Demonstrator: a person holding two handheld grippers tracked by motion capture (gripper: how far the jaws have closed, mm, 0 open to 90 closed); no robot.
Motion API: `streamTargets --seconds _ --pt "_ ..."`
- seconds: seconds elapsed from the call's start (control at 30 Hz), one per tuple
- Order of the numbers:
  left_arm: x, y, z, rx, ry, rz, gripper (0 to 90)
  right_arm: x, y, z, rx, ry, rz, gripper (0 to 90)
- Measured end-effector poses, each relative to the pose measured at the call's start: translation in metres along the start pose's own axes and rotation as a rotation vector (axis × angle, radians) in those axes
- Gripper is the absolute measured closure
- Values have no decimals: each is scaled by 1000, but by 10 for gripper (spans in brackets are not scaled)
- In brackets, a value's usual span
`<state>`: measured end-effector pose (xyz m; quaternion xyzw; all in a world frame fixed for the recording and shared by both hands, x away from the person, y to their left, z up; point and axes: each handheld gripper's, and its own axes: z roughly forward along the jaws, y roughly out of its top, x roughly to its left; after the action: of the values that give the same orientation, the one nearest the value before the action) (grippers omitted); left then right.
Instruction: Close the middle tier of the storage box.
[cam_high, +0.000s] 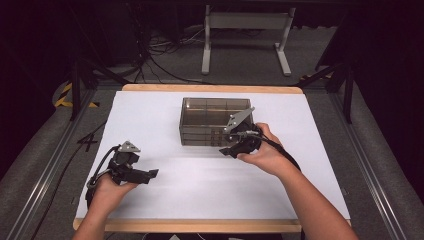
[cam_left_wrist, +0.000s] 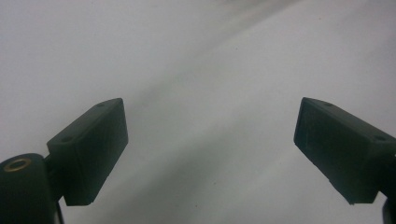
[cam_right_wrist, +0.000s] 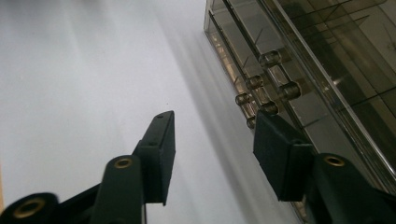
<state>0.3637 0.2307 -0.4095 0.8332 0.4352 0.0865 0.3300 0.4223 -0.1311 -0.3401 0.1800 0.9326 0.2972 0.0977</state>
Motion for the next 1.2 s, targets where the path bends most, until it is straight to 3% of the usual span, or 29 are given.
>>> streamTargets --seconds 0.8,1.2 --pt "1 0 -1 2 1 0 103 -7 -32 -29 -95 -12 58 249" --pt "2 0 -2 1 2 -1 103 -16 -61 -46 -111 -66 116 228"
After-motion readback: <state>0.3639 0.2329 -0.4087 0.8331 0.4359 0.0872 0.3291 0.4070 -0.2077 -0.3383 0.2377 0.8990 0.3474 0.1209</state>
